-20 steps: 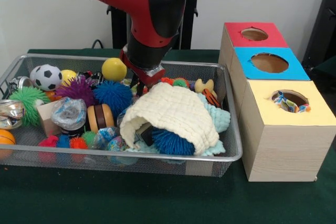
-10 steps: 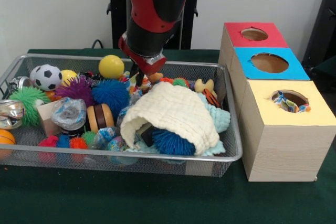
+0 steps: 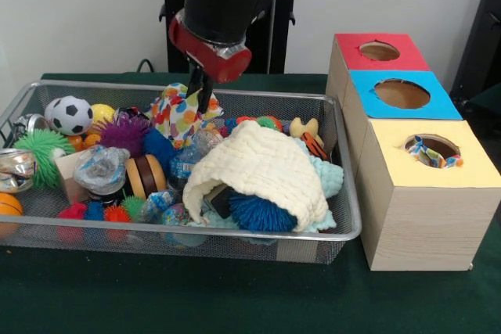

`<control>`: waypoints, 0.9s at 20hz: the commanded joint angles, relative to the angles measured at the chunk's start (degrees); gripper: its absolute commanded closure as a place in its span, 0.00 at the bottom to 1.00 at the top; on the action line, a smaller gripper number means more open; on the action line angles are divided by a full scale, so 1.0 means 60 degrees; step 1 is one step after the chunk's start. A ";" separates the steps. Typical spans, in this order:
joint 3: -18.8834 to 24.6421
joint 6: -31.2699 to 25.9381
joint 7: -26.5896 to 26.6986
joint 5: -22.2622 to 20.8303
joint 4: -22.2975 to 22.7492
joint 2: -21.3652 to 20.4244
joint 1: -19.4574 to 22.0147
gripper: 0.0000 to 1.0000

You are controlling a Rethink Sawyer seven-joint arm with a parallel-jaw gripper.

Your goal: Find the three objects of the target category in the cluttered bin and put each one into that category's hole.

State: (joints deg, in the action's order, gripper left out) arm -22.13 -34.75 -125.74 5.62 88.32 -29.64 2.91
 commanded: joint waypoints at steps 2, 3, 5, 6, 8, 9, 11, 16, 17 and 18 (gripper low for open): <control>0.1321 -0.1384 -0.0318 0.0486 -0.1211 -0.0987 0.0346 1.00; 0.1423 -0.1540 -0.0307 0.0544 -0.1246 -0.1033 0.0388 1.00; 0.1494 -0.2276 -0.0408 0.0657 -0.1480 -0.1192 0.0361 1.00; 0.1546 -0.2679 -0.0466 0.0730 -0.1583 -0.1268 0.0360 1.00; 0.1554 -0.3230 -0.0542 0.0776 -0.1832 -0.1376 0.0321 1.00; 0.1578 -0.3400 -0.0562 0.0797 -0.1930 -0.1400 0.0319 1.00; 0.1700 -0.3669 -0.0536 0.0887 -0.2108 -0.1463 0.0347 1.00; 0.2023 -0.3709 -0.0456 0.0998 -0.2842 -0.1264 0.0406 1.00; 0.2049 -0.3729 -0.0464 0.0987 -0.3014 -0.1160 0.0413 1.00; 0.1992 -0.3749 -0.0519 0.0883 -0.3326 -0.1040 0.0344 1.00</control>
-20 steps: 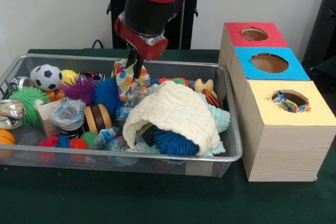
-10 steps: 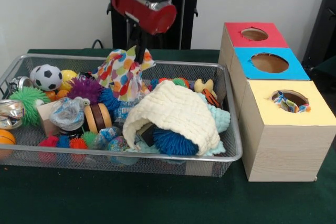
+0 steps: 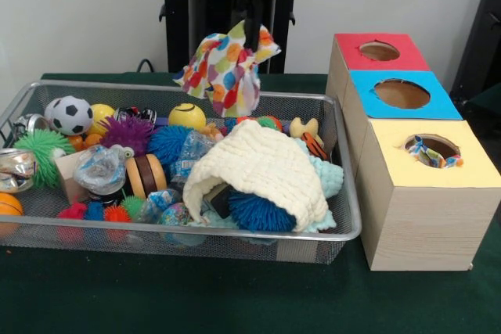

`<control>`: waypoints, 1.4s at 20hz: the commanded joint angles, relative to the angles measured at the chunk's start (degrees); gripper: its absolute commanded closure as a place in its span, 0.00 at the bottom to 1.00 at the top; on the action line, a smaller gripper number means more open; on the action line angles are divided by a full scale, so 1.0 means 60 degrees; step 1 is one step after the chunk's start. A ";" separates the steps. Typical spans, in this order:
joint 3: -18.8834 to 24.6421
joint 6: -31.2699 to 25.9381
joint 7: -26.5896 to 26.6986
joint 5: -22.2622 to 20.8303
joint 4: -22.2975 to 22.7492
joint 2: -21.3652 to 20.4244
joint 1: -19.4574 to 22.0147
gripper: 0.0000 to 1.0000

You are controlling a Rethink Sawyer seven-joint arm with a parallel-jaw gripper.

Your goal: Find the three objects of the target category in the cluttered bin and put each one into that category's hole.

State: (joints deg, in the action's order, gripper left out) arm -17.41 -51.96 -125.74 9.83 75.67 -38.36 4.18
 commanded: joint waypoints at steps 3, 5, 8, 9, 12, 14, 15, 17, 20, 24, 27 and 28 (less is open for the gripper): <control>0.1100 -0.0807 -0.0704 -0.0022 -0.1837 0.0707 -0.0004 1.00; 0.1083 -0.0440 -0.0915 -0.0012 -0.1975 0.0883 -0.0124 1.00; 0.1165 0.0119 -0.1131 0.0125 -0.2005 0.1056 -0.0214 1.00; 0.1211 0.0140 -0.1214 0.0193 -0.2138 0.1139 -0.0256 1.00; 0.1539 0.0399 -0.1428 0.0620 -0.2080 0.1256 -0.0232 1.00; 0.1606 0.0496 -0.1555 0.0758 -0.2121 0.1363 -0.0272 1.00; 0.1555 0.0461 -0.1671 0.0779 -0.2229 0.1438 -0.0318 1.00; 0.1334 0.0447 -0.1998 0.0768 -0.2337 0.1533 -0.0521 1.00; 0.0840 0.0478 -0.2670 0.0744 -0.2371 0.1655 -0.0944 1.00; 0.0418 0.0560 -0.3365 0.0879 -0.2264 0.1823 -0.1321 1.00; 0.0493 0.0442 -0.4118 0.1520 -0.1684 0.1750 -0.1489 1.00; 0.0440 0.0275 -0.4497 0.1722 -0.1509 0.1750 -0.1612 1.00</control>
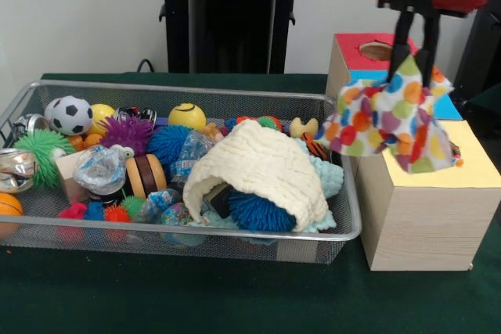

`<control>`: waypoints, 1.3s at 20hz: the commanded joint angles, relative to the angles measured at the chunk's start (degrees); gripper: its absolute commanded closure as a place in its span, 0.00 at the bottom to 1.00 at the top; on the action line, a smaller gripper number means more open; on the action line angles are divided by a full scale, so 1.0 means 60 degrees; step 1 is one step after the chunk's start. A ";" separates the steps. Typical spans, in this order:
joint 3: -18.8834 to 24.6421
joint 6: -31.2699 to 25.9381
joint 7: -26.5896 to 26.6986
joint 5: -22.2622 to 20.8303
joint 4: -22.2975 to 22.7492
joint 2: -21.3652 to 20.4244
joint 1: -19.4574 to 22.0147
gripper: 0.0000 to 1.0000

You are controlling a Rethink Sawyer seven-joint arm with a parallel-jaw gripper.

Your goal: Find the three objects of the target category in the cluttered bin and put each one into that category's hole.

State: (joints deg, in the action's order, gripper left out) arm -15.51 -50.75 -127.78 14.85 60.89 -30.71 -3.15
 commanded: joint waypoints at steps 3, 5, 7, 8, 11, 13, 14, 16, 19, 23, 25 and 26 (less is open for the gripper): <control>-0.0112 -0.0199 -0.4629 0.1079 0.1073 0.0588 -0.0633 1.00; -0.0272 -0.0407 -0.4771 0.1099 0.1024 0.0677 -0.0726 1.00; -0.0365 -0.0635 -0.4825 0.1114 0.0981 0.0750 -0.0762 1.00; -0.0391 -0.0728 -0.4838 0.1122 0.0973 0.0775 -0.0770 1.00; -0.0492 -0.0949 -0.4887 0.1074 0.0963 0.0852 -0.0795 1.00; -0.0542 -0.1229 -0.4941 0.0995 0.0999 0.0916 -0.0816 1.00; -0.0578 -0.1309 -0.4953 0.0931 0.1006 0.0963 -0.0832 1.00; -0.0580 -0.1293 -0.4969 0.0901 0.1065 0.1078 -0.0858 1.00; -0.0546 -0.1291 -0.5093 0.0970 0.1141 0.1296 -0.0910 1.00; -0.0499 -0.1636 -0.5256 0.1119 0.1177 0.1500 -0.0977 1.00; -0.0479 -0.1777 -0.5328 0.1198 0.1173 0.1578 -0.0991 1.00; -0.0468 -0.1818 -0.5354 0.1221 0.1246 0.1607 -0.1028 1.00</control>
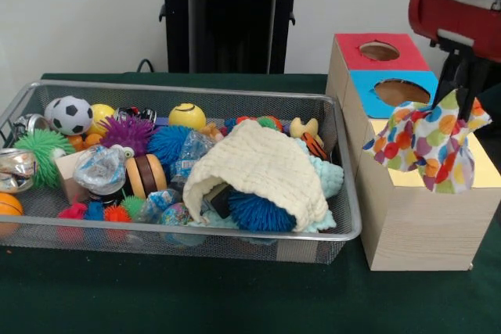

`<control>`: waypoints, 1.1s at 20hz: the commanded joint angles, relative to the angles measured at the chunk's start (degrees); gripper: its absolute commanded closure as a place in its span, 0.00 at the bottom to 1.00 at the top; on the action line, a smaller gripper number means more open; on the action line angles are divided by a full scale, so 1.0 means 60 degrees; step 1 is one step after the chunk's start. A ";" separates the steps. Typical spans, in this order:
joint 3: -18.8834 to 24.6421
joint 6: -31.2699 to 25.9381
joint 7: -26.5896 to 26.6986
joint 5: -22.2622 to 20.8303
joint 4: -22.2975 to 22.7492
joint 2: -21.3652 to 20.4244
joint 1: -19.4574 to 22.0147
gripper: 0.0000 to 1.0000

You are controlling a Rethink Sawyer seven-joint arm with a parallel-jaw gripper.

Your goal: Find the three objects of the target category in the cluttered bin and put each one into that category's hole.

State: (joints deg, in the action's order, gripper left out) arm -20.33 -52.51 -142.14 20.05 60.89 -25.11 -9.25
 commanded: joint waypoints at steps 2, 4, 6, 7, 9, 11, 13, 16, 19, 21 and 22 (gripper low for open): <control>0.0417 -0.1615 -0.2882 0.0423 0.1426 0.0662 -0.0030 1.00; 0.0473 -0.1740 -0.2826 0.0484 0.1608 0.0637 -0.0046 1.00; 0.0485 -0.1867 -0.2799 0.0526 0.1790 0.0600 -0.0072 1.00; 0.0453 -0.1885 -0.2790 0.0524 0.1828 0.0599 -0.0106 1.00; 0.0422 -0.1882 -0.2749 0.0560 0.2032 0.0528 -0.0133 1.00; 0.0372 -0.1951 -0.2664 0.0558 0.2229 0.0428 -0.0130 1.00; 0.0347 -0.1958 -0.2597 0.0584 0.2392 0.0366 -0.0075 1.00; 0.0354 -0.2072 -0.2549 0.0610 0.2497 0.0382 -0.0023 1.00; 0.0501 -0.2124 -0.2402 0.0692 0.2665 0.0383 0.0054 1.00; 0.0657 -0.1894 -0.2386 0.0870 0.2879 0.0405 0.0086 1.00; 0.0700 -0.1735 -0.2396 0.0937 0.2978 0.0454 0.0073 1.00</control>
State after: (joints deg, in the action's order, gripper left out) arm -20.34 -58.79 -142.14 22.65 70.11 -23.57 -9.99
